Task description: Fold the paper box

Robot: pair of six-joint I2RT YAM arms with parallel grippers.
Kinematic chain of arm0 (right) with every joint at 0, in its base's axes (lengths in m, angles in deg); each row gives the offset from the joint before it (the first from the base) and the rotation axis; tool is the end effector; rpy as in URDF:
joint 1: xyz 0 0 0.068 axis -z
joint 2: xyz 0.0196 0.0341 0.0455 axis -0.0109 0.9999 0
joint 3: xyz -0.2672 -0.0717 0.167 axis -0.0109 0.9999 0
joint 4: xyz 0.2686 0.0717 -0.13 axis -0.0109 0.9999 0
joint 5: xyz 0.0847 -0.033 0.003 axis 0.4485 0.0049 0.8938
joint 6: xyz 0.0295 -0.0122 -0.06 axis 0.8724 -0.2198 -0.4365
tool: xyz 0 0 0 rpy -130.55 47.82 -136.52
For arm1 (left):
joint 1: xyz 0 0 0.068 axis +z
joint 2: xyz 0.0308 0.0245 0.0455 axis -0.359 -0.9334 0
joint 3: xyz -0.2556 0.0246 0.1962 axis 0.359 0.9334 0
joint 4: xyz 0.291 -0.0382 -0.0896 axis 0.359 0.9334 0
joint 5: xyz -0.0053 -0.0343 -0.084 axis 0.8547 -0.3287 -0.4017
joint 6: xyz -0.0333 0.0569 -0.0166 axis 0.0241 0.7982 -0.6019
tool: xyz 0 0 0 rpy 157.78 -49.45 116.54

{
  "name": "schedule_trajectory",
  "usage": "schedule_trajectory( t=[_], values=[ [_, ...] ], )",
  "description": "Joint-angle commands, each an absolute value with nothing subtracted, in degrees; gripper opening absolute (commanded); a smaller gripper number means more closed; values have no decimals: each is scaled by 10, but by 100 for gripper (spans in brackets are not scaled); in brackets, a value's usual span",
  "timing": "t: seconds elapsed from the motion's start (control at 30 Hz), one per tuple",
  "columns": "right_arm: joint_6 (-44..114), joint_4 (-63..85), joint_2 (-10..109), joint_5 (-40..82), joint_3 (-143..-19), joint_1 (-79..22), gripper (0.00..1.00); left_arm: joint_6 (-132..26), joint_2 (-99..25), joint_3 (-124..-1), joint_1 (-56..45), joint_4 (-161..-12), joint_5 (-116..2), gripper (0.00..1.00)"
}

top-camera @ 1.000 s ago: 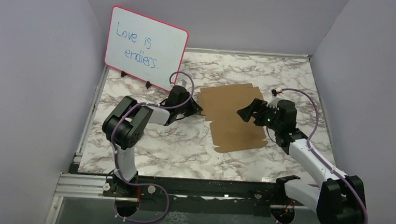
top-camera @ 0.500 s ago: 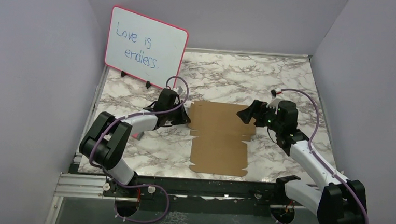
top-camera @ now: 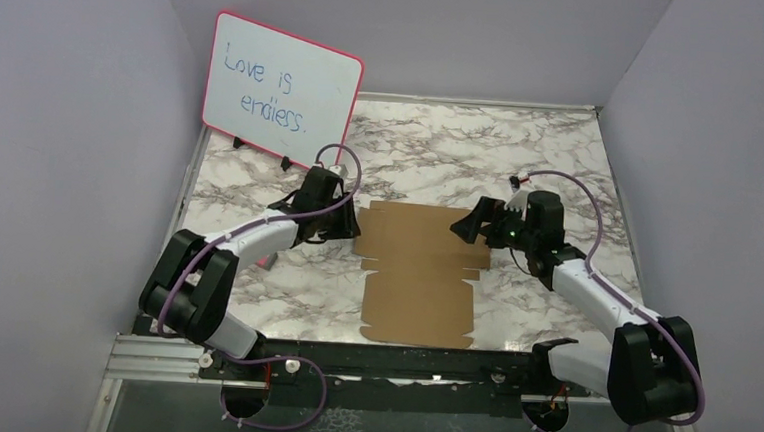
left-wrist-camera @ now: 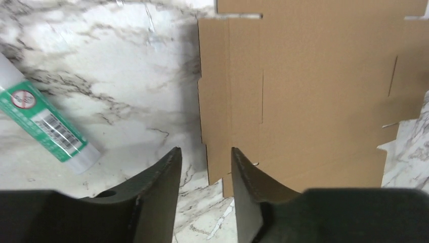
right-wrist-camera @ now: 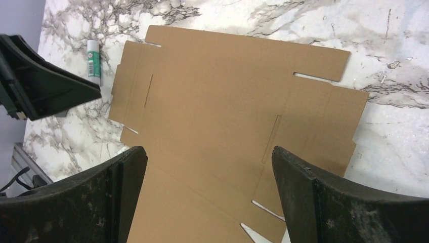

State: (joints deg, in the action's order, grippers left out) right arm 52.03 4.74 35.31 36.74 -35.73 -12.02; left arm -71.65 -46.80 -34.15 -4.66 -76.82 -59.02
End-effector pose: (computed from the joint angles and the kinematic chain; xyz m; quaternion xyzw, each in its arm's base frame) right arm 0.2632 0.0813 0.2128 -0.0151 0.8578 0.3199 0.4021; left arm 0.2980 -0.1540 0.1811 -0.0028 0.9351 -0.2336 0.2665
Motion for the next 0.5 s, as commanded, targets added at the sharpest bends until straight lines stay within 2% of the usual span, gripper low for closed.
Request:
schedule_trajectory(
  t=[0.0, 0.3, 0.47],
  values=[
    [511, 28, 372, 397, -378, -124, 99, -695, -450, -391, -42, -743, -543, 48],
    [549, -38, 427, 380, -373, -185, 98, -683, -488, -437, -40, -756, -576, 83],
    [565, -84, 460, 357, -377, -238, 98, -672, -500, -452, -28, -754, -596, 91]
  ],
)
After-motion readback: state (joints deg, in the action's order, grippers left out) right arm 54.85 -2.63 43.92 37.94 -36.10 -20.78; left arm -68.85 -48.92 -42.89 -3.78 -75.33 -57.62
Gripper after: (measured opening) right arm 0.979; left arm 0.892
